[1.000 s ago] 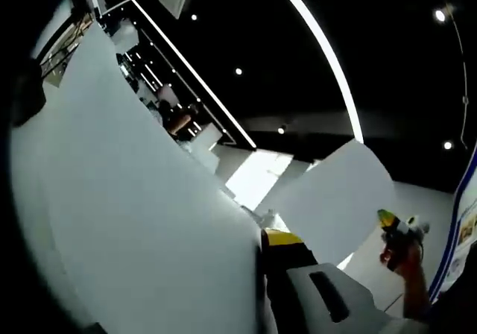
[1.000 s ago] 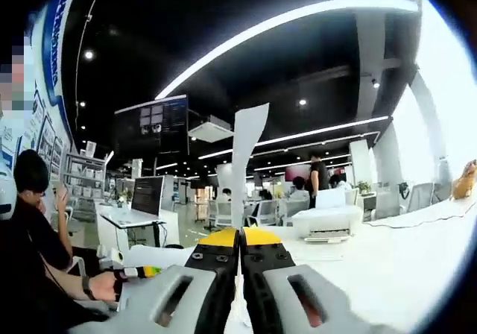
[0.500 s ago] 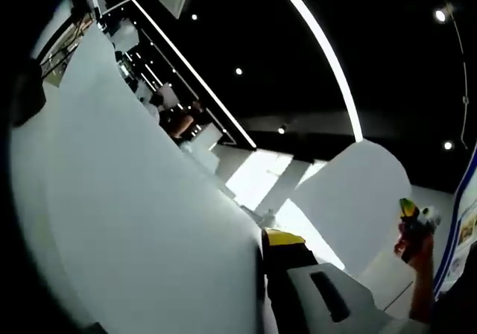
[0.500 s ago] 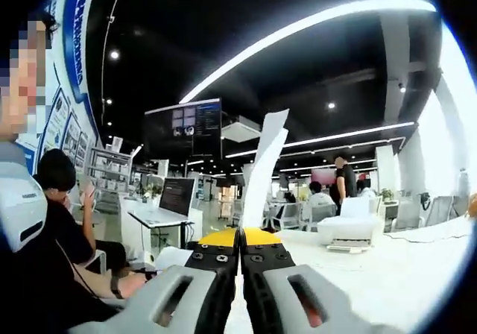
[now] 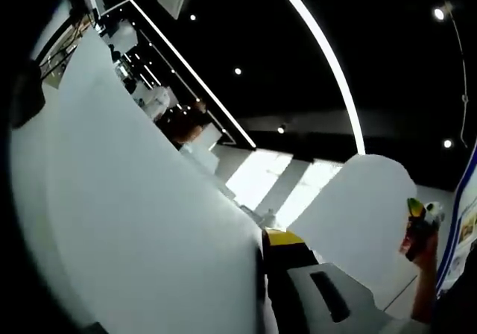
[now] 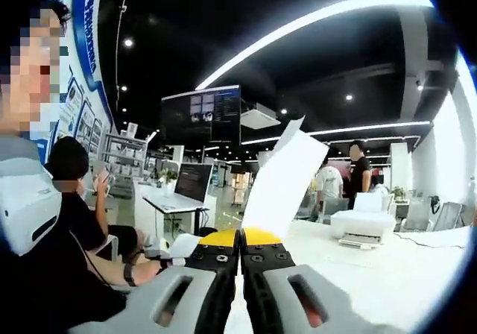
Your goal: Organize the stack of printing papers by aligning and flattening the scattered papers on the table
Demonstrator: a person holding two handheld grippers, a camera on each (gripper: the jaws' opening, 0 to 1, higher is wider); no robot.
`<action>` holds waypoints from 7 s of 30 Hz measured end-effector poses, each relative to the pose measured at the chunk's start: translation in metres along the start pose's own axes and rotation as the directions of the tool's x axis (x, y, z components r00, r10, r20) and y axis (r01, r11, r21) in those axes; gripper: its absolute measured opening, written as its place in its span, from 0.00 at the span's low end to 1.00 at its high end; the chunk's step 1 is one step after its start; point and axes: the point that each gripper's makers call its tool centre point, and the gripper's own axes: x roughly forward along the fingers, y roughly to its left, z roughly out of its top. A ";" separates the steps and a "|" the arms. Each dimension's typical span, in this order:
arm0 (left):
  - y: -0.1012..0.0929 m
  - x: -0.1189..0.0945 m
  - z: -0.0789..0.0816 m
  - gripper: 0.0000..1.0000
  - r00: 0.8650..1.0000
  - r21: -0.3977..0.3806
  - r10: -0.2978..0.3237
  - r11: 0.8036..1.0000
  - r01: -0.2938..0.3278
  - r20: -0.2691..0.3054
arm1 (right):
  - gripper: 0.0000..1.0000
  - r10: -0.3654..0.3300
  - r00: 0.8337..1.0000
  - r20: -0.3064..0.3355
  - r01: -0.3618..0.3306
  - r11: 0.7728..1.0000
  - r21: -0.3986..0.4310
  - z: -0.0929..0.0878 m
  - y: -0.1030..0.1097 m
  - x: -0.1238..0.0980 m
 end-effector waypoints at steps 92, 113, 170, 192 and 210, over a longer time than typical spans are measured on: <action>0.011 0.013 -0.014 0.15 0.989 0.106 0.090 0.991 -0.078 -0.114 | 0.00 0.260 0.962 -0.082 -0.268 0.956 -0.117 0.003 0.081 0.023; 0.006 0.016 0.002 0.13 0.999 0.105 0.007 0.994 -0.001 -0.051 | 0.00 0.282 0.956 -0.085 -0.292 0.945 -0.145 0.009 0.091 0.034; -0.001 0.019 -0.001 0.12 0.999 0.007 -0.043 0.999 0.043 -0.034 | 0.00 0.159 0.979 -0.125 -0.159 0.987 0.007 0.014 0.003 0.060; 0.002 0.020 0.001 0.12 0.999 0.004 -0.032 0.999 0.032 -0.028 | 0.00 0.298 0.954 0.011 -0.296 0.940 0.169 0.038 -0.005 0.028; 0.006 0.020 0.005 0.10 0.999 -0.070 -0.036 0.997 0.036 -0.010 | 0.00 0.368 0.921 -0.129 -0.281 0.857 0.433 -0.065 -0.043 0.043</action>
